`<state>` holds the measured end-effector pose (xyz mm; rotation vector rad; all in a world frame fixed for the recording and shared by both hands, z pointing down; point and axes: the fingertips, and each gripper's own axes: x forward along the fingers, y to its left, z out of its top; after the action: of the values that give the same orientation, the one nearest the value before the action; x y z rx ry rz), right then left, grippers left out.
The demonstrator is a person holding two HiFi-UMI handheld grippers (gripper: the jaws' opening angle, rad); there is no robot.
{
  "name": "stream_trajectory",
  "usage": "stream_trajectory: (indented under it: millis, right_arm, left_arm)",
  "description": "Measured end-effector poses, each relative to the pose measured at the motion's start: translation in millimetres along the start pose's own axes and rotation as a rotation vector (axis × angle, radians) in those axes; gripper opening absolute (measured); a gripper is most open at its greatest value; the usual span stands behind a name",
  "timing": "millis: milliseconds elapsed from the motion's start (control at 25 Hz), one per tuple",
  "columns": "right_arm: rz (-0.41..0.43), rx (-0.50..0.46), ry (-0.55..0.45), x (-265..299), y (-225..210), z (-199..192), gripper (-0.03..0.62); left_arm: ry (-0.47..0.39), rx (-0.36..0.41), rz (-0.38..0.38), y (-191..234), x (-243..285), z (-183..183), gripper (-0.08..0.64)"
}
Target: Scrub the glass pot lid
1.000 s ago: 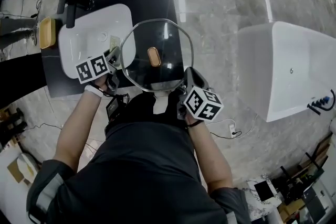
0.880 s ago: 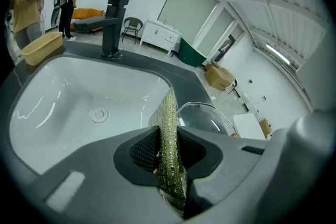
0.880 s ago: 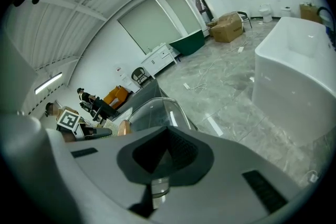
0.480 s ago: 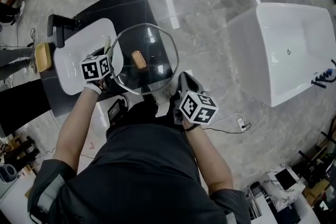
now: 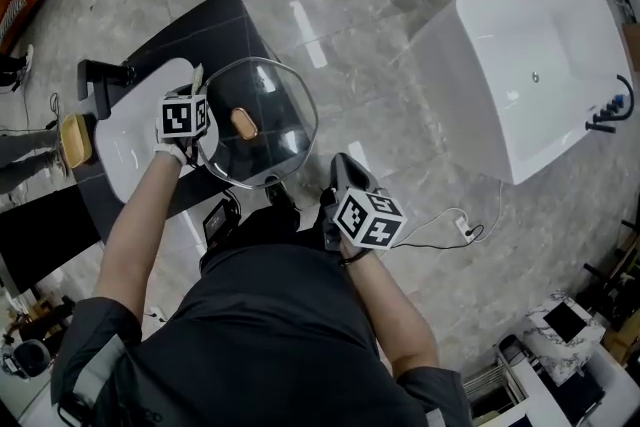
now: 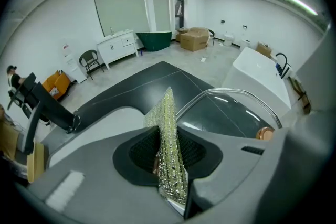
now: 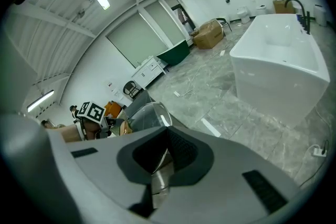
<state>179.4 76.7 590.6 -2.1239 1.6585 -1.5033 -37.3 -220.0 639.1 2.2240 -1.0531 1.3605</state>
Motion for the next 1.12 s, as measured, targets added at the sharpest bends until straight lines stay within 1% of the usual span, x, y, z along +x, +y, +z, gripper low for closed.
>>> stream_trajectory:
  millis: [200, 280, 360, 440, 560, 680, 840, 960, 1120]
  right_arm:
    - [0.001, 0.006, -0.012, -2.5, -3.4, 4.5, 0.008]
    - [0.003, 0.008, -0.015, -1.6, -3.1, 6.3, 0.008]
    - [0.005, 0.008, -0.015, -1.5, -3.6, 8.0, 0.008]
    - [0.007, 0.010, -0.013, -1.3, -4.6, 9.5, 0.008]
    - [0.010, 0.014, -0.006, 0.7, -6.8, 10.6, 0.008]
    - [0.012, 0.021, -0.002, 2.9, -8.3, 11.7, 0.008]
    - [0.005, 0.040, -0.012, 2.4, -14.3, 15.1, 0.008]
    - [-0.007, 0.058, -0.026, -0.7, -23.3, 20.7, 0.008]
    - [-0.022, 0.080, -0.044, -7.3, -36.1, 24.9, 0.008]
  left_arm:
    - [0.021, 0.174, -0.007, -25.5, 8.8, 4.3, 0.075]
    - [0.008, 0.216, -0.012, -31.1, 11.4, 15.7, 0.075]
    - [-0.001, 0.232, -0.034, -38.0, 10.1, 28.8, 0.075]
    - [0.013, 0.238, -0.058, -45.3, 7.5, 35.5, 0.075]
    - [0.008, 0.265, -0.092, -61.2, 9.2, 45.4, 0.075]
    - [-0.011, 0.329, -0.123, -80.9, 16.0, 55.0, 0.075]
    - [0.019, 0.393, -0.169, -105.9, 21.8, 52.1, 0.075]
    - [0.018, 0.460, -0.175, -119.3, 25.8, 57.1, 0.075]
    - [0.019, 0.509, -0.190, -139.0, 29.3, 61.2, 0.075]
